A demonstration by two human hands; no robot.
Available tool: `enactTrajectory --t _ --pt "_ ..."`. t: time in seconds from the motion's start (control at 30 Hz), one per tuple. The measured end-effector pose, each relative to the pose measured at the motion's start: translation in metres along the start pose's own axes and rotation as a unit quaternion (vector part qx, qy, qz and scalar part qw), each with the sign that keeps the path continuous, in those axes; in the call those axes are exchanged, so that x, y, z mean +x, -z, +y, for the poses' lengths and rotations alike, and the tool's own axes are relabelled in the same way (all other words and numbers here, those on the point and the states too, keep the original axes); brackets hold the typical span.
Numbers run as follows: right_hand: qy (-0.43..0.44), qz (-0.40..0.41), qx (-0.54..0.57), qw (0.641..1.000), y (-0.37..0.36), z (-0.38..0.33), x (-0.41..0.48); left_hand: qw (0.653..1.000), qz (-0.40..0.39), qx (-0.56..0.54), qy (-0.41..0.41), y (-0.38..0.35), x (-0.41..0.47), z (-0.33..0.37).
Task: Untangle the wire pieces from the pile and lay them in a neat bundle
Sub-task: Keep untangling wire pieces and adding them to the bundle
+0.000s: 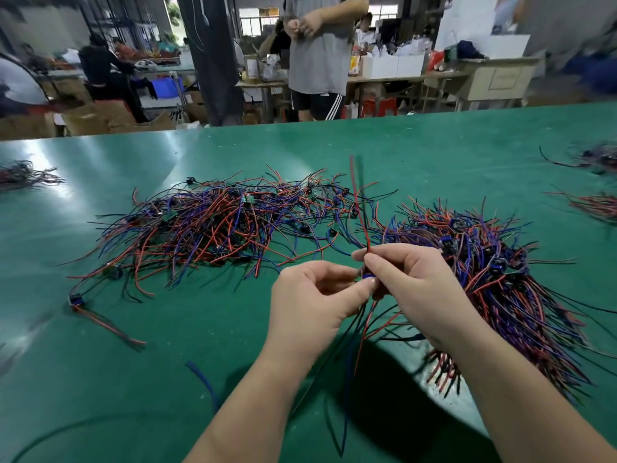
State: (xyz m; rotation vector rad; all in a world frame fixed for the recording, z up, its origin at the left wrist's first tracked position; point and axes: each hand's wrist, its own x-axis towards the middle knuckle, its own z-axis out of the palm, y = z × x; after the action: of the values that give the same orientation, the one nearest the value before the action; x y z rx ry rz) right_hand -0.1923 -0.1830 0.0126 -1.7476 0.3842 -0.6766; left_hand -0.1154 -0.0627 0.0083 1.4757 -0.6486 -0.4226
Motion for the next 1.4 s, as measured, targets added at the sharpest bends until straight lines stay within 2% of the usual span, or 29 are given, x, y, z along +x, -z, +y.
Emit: enactTrajectory --t 0.1,0.2,0.37,0.47,0.57,0.67,0.8,0.9,0.97,1.03,1.1,1.17,1.23,1.3,1.37,1.4 --pt "-0.009 0.014 -0.022 1.000 0.001 0.004 0.001 0.999 -0.023 -0.028 0.027 0.002 0.002 -0.002" --pt "-0.022 0.017 0.007 1.000 0.000 0.004 0.001 0.998 -0.029 -0.040 0.037 0.001 0.001 -0.002" --pt "-0.012 0.008 -0.072 0.997 0.004 0.002 0.001 0.993 -0.072 -0.047 0.083 0.001 0.000 0.003" --pt "-0.049 0.042 0.028 0.998 0.004 -0.007 0.000 0.974 -0.176 -0.063 0.129 0.013 0.000 0.009" --pt "-0.086 0.108 0.164 0.977 0.016 -0.019 0.003 0.934 -0.310 -0.065 0.163 0.019 -0.006 0.013" --pt "-0.085 0.162 0.253 0.950 0.026 -0.024 0.005 0.917 -0.343 -0.085 0.183 0.015 -0.010 0.012" --pt "-0.068 0.204 0.328 0.920 0.027 -0.022 0.007 0.932 -0.319 -0.088 0.148 0.023 -0.004 0.013" --pt "-0.025 0.210 0.322 0.923 0.030 -0.021 0.011 0.953 -0.239 -0.134 0.129 0.026 0.002 0.013" --pt "-0.023 0.152 0.283 0.947 0.027 -0.019 0.009 0.963 -0.153 -0.181 0.124 0.023 0.006 0.012" --pt "-0.021 0.042 0.196 0.979 0.019 -0.017 0.004 0.969 -0.091 -0.197 0.119 0.021 0.009 0.009" --pt "-0.006 -0.052 0.076 0.996 0.010 -0.014 -0.002 0.973 -0.072 -0.188 0.111 0.021 0.011 0.007" --pt "0.016 -0.084 0.013 0.996 0.003 -0.013 -0.006 0.976 -0.090 -0.165 0.106 0.022 0.010 0.006" --pt "0.050 -0.077 0.007 0.996 -0.002 -0.013 -0.008 0.974 -0.119 -0.164 0.104 0.021 0.008 0.005" --pt "0.104 -0.038 0.012 0.994 0.001 -0.016 -0.009 0.965 -0.114 -0.210 0.107 0.022 0.010 0.006" --pt "0.147 0.033 0.022 0.988 0.009 -0.019 -0.008 0.968 -0.044 -0.222 0.111 0.029 0.016 0.007" --pt "0.158 0.078 0.032 0.984 0.015 -0.021 -0.007 0.980 0.005 -0.170 0.099 0.035 0.020 0.005"
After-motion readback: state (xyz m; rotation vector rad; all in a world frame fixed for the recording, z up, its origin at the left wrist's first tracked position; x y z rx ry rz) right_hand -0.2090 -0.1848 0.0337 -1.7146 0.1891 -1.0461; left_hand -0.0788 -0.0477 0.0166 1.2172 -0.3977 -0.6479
